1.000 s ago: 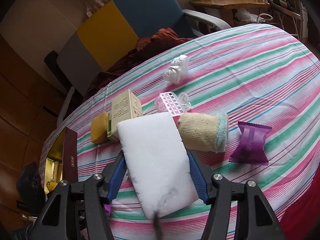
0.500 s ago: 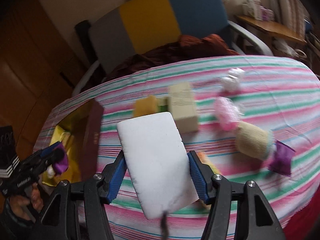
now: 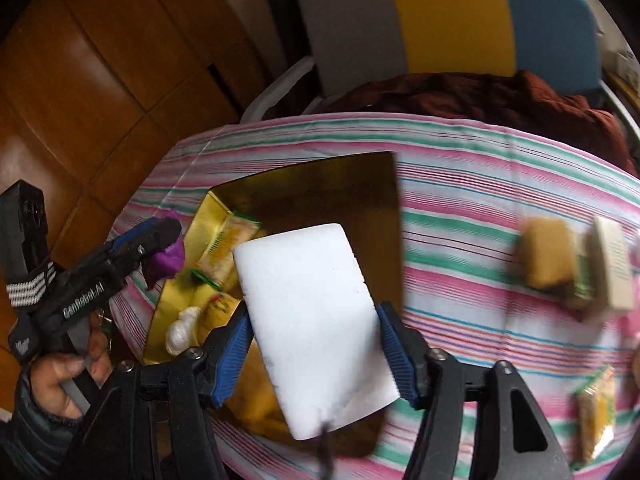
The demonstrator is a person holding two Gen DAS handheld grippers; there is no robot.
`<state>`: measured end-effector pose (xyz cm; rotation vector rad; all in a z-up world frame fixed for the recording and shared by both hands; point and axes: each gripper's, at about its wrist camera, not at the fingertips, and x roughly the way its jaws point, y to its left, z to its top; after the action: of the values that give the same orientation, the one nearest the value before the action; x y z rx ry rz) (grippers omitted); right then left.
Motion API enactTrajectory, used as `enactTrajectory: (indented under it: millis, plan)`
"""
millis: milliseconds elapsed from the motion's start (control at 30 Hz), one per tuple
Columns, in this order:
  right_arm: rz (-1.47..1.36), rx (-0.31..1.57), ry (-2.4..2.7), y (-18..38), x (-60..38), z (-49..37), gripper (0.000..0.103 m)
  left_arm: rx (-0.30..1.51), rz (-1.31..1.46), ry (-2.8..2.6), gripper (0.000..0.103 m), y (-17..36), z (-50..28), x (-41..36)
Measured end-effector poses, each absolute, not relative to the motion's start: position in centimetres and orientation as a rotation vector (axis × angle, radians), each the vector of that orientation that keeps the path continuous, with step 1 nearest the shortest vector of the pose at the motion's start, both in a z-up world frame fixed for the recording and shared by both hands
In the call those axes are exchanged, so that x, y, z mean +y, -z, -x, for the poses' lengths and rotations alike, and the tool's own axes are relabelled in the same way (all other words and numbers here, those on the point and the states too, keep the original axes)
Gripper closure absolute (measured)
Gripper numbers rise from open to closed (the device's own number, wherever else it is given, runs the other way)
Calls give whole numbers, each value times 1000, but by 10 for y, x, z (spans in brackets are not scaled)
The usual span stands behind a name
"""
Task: Organize objects
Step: 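Drop the purple packet and white foam block into the gold tray with both tools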
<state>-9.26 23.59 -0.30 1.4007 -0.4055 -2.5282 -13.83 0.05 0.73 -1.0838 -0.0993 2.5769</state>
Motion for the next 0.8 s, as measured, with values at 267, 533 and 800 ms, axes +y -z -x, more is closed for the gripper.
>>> enactTrajectory:
  millis: [267, 533, 800]
  plan:
    - [-1441, -310, 2517, 19, 193, 111, 32, -98, 1100, -2660, 22, 10, 128, -23]
    - [-1404, -283, 2601, 16, 191, 87, 30, -85, 1002, -2740, 8, -5, 96, -21]
    - [-1360, -244, 2688, 9, 192, 65, 28, -55, 967, -2735, 6, -9, 69, -11]
